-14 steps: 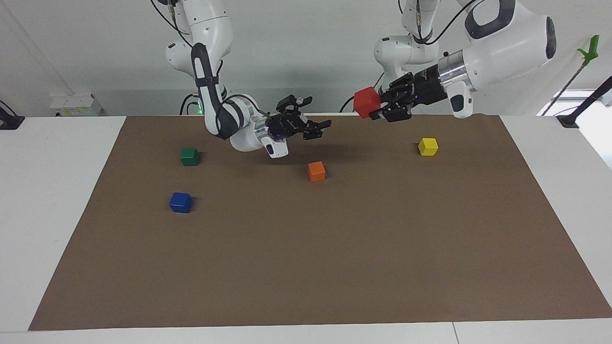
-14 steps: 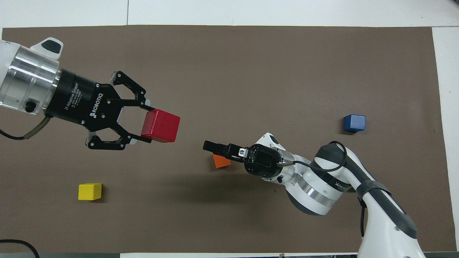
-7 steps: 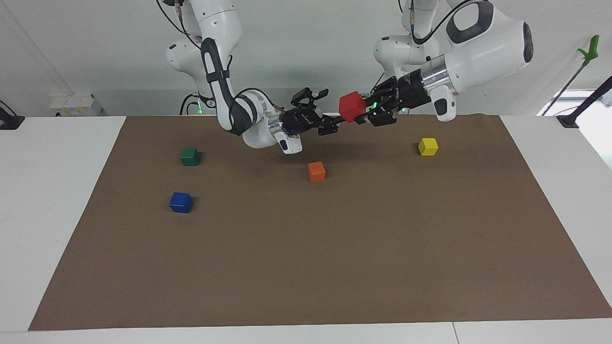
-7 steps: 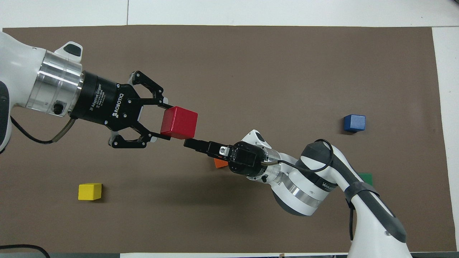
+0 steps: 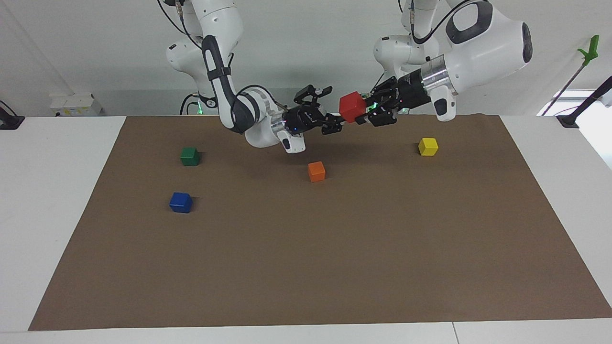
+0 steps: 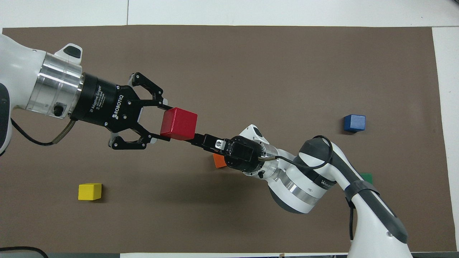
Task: Transfer red block to right arm and stack on blue block
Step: 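Grasp the red cube with the right gripper from the left gripper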
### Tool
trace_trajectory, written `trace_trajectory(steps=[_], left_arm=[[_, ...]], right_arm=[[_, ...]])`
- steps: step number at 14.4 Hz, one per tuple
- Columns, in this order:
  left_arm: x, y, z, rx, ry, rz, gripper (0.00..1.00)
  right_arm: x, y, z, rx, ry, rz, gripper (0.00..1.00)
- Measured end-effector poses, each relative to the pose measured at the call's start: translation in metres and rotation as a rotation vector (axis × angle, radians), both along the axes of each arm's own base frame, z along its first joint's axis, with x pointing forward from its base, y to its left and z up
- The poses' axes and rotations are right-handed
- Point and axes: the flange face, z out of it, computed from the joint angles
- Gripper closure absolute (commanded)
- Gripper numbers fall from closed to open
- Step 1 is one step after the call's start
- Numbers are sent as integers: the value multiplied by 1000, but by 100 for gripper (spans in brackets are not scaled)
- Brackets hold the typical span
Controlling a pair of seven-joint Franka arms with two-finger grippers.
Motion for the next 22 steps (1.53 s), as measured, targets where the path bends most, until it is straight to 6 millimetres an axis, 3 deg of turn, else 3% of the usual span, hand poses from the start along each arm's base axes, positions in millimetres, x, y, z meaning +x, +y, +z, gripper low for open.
trace_trajectory(steps=[7, 8, 10, 11, 12, 18, 20, 21, 22], left_arm=[[-2, -2, 0, 1, 0, -3, 100], [-2, -2, 0, 1, 0, -5, 100], [-3, -5, 0, 1, 0, -9, 100], [-4, -6, 0, 1, 0, -11, 100], [-4, -6, 1, -1, -1, -11, 100], [-3, -4, 1, -4, -15, -18, 100], [-3, -4, 1, -5, -17, -18, 32], [-3, -4, 2, -5, -18, -18, 8], [-4, -5, 2, -4, -16, -16, 0]], right_arm=[[5, 4, 3, 5, -6, -6, 0], [5, 4, 4, 8, -7, -8, 3], [6, 4, 5, 10, -9, -11, 32], [6, 5, 5, 6, -11, -16, 81], [6, 6, 3, -6, -14, -30, 100], [4, 13, 1, -17, -8, -44, 100], [4, 13, 2, -17, -8, -44, 100], [4, 13, 2, -17, -9, -44, 100], [4, 14, 3, -18, -16, -48, 100]])
